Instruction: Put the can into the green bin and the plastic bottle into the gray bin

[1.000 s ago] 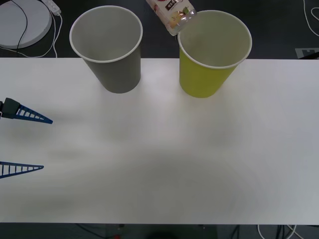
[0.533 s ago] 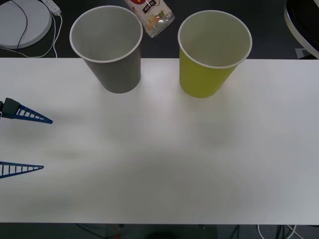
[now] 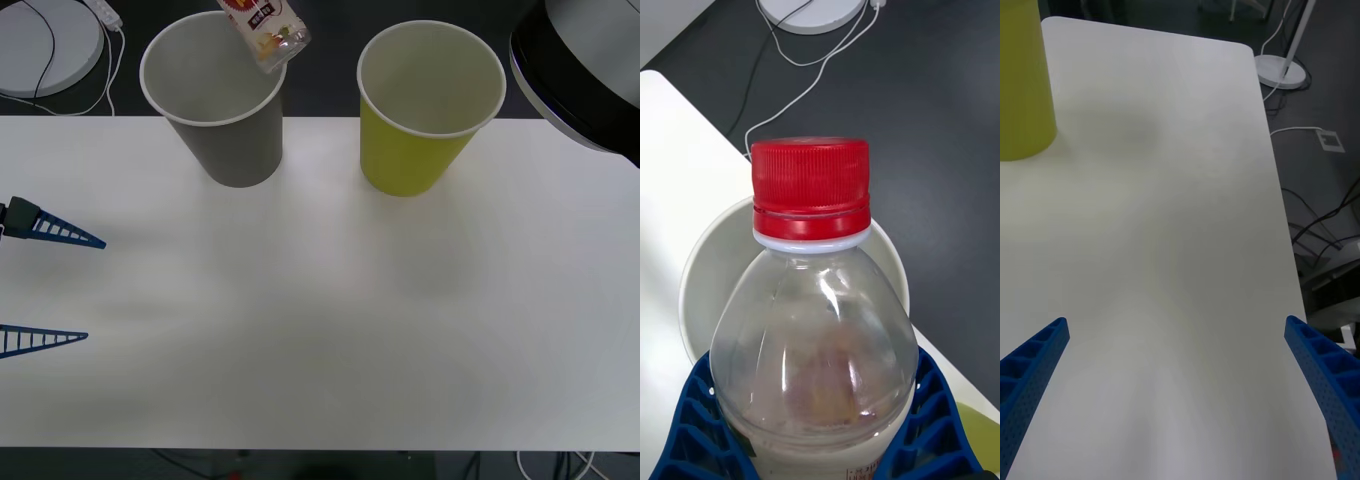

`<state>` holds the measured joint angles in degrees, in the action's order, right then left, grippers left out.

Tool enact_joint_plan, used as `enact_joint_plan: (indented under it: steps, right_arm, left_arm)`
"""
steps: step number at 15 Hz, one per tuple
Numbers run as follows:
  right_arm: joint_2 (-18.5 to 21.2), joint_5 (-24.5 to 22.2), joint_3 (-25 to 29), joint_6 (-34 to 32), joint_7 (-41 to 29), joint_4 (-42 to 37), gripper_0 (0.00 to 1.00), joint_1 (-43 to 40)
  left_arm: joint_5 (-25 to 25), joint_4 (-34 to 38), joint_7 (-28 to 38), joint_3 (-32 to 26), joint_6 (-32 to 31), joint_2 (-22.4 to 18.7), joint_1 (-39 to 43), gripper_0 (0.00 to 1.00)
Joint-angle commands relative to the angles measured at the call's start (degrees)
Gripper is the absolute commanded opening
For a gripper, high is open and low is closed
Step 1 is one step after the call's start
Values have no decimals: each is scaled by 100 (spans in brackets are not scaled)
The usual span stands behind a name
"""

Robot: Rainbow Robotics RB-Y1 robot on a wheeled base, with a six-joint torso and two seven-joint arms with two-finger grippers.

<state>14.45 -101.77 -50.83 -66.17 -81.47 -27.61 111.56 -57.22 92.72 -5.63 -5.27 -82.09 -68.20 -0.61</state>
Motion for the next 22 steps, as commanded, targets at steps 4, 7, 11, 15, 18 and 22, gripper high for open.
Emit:
enact_joint_plan:
  steps: [4, 7, 11, 15, 18, 22]
  right_arm:
    - [-268, 149, -225, 491, -53, 291, 0, 103]
    - [-364, 228, -304, 738, -53, 397, 0, 103]
    - [-382, 324, -331, 817, -53, 423, 0, 103]
    - [-382, 351, -392, 861, -53, 476, 79, 103]
    - [-382, 395, -498, 966, -35, 502, 100, 103]
    - [-382, 430, -498, 1028, -35, 538, 100, 103]
  left_arm:
    - [0, 0, 0, 0, 0, 0, 0, 100]
    - [0, 0, 0, 0, 0, 0, 0, 100]
    - [0, 0, 0, 0, 0, 0, 0, 100]
    - [0, 0, 0, 0, 0, 0, 0, 100]
    - [0, 0, 0, 0, 0, 0, 0, 100]
    - [0, 0, 0, 0, 0, 0, 0, 100]
